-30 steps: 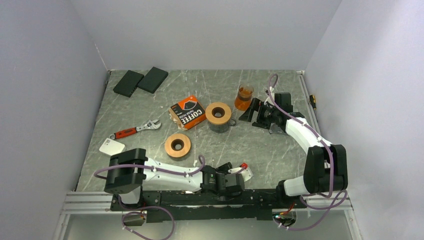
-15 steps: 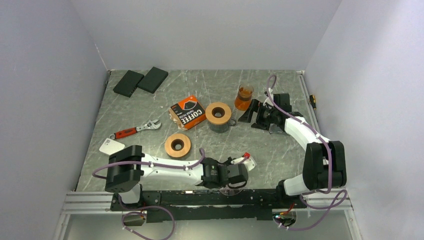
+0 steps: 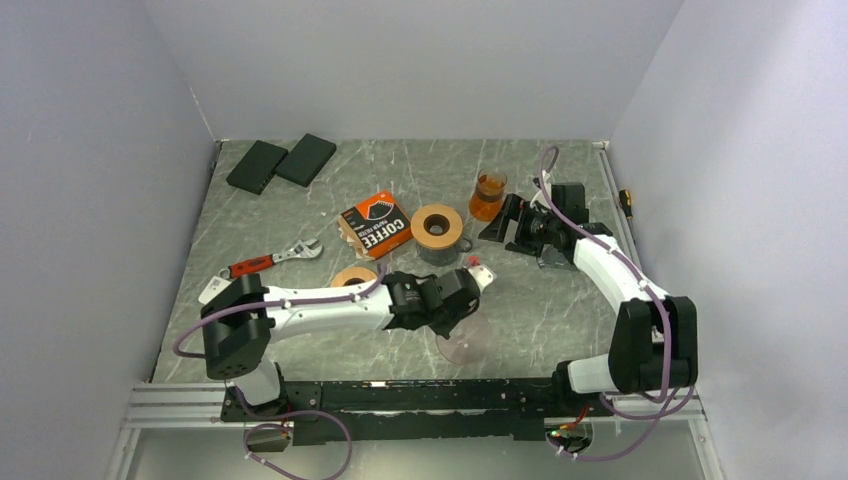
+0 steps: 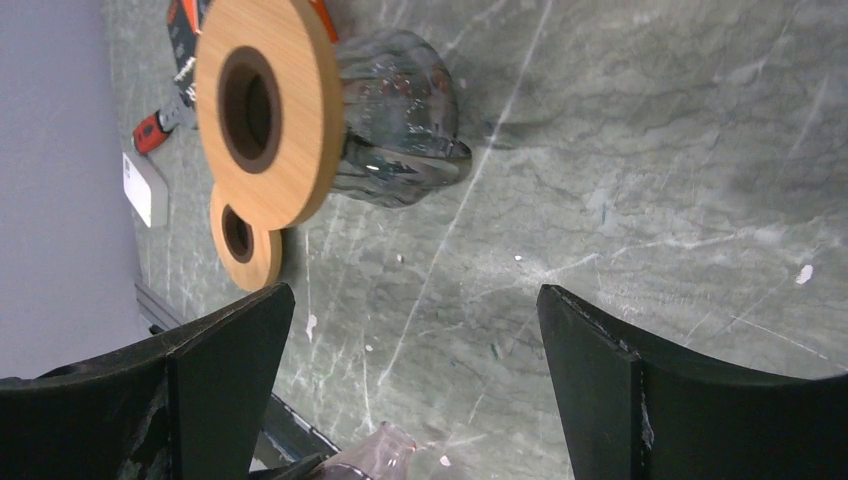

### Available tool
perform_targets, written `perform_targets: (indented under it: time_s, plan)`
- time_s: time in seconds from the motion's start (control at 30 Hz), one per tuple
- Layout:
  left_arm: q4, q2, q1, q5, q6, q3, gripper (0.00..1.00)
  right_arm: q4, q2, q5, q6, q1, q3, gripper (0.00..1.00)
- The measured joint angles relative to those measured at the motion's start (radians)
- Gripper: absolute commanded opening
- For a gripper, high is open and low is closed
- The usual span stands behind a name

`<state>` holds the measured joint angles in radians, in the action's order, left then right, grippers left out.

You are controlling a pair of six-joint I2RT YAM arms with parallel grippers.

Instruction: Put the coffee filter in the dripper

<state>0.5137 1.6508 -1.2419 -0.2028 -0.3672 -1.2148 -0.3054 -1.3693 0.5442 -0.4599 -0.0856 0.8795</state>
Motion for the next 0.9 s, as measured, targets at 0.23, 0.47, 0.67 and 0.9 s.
perform_targets:
  time_s: [0.23,0.47,0.67,0.9]
  plan:
    - [-0.002,-0.021,0.122,0.154,-0.049,-0.066,0.0,-0.018,0.117,-0.048,0.01,0.0,0.023,0.98]
    - [0.018,-0.041,0.237,0.258,-0.105,-0.173,0.0,-0.039,0.196,-0.104,0.018,0.0,0.043,0.98]
    - [0.057,-0.041,0.344,0.291,-0.134,-0.323,0.0,-0.047,0.236,-0.161,0.019,0.0,0.043,0.98]
    - [0.16,0.043,0.485,0.366,-0.171,-0.523,0.0,-0.049,0.293,-0.233,0.017,0.0,0.043,0.98]
